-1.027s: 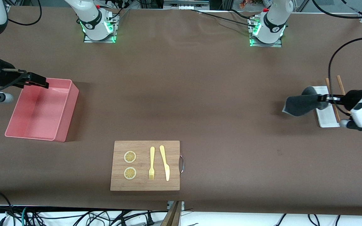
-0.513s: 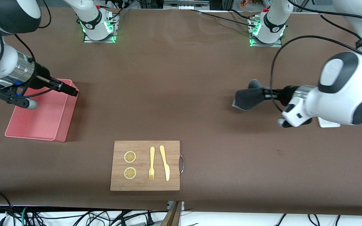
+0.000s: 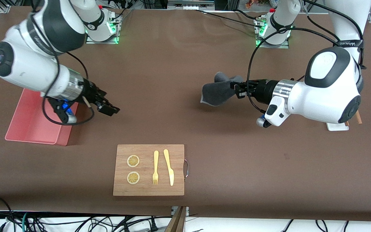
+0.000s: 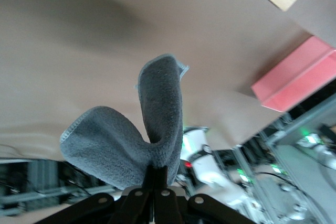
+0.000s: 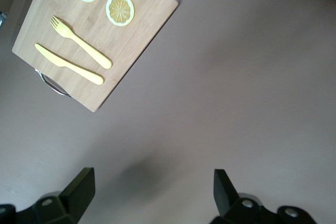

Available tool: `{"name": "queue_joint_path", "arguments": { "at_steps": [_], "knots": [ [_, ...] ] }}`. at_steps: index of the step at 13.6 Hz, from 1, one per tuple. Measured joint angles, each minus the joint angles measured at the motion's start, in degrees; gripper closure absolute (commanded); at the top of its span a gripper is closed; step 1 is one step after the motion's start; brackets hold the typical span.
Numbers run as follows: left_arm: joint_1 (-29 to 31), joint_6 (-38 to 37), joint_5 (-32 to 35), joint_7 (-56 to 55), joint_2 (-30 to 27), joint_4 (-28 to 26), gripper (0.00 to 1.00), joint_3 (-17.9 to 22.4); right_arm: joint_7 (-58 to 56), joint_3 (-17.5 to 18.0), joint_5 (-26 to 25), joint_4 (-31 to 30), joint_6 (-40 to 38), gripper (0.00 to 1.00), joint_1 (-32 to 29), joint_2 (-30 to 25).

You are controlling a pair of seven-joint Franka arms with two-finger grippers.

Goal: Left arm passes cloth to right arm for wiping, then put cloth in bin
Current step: 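Carry the cloth with the left gripper while the right gripper approaches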

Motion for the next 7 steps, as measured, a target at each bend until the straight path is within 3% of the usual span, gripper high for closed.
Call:
{"name": "queue_joint_path", "arguments": {
  "at_steps": [2,7],
  "knots": [
    [-0.9,2.8,-2.3,-3.7,0.6,0.1,1.00,-0.1,7.1,0.0,0.7,0.0,3.4,0.00,2.3,1.7],
    [-8.8,14.0,-5.2,-11.7,0.7,0.7,1.00,-0.4,16.7,0.1,8.2,0.0,10.4,0.00,6.3,4.3]
  ]
}}
